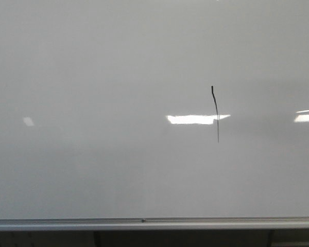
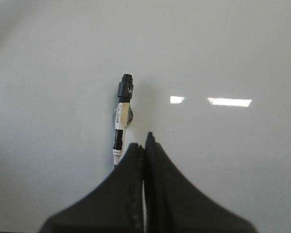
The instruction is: Write number 1 on whiteboard
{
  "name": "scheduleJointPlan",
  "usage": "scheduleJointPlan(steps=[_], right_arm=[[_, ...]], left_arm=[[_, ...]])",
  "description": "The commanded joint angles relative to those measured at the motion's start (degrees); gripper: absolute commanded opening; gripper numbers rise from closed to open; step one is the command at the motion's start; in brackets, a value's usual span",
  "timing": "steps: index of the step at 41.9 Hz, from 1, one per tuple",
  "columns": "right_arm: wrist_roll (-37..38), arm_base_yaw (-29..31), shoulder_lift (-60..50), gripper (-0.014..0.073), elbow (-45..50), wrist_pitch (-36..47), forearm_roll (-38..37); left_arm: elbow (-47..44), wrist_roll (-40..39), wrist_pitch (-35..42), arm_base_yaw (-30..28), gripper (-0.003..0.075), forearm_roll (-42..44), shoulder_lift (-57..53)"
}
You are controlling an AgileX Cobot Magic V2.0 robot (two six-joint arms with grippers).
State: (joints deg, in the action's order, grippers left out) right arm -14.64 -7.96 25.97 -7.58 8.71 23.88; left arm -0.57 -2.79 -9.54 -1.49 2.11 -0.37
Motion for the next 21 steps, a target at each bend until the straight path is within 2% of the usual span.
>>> scheduleJointPlan(steps=[1, 5, 8, 16, 21], right_arm=[[7.68, 4.46, -6.36, -0.006, 5.62, 4.06, -7.46], [10.81, 8.18, -12.69, -0.006, 7.77, -4.37, -11.68], [10.81, 9.81, -16.15, -0.006, 7.75, -10.26, -12.19], [10.81, 10.11, -21.46, -0.006, 7.86, -16.34, -13.38], [13.77, 10.11, -24.62, -0.006, 7.86, -17.3, -17.87]], left_arm=[[-1.23, -0.44, 4.52, -0.03, -0.002, -0.02, -0.95], [-1.23, -0.44, 4.52, -0.03, -0.002, -0.02, -0.95], [-1.23, -0.44, 4.52, -0.03, -0.002, -0.02, -0.95], [-1.23, -0.44, 4.52, -0.03, -0.002, -0.02, -0.95], [-1.23, -0.44, 4.52, -0.03, -0.002, -0.02, -0.95]])
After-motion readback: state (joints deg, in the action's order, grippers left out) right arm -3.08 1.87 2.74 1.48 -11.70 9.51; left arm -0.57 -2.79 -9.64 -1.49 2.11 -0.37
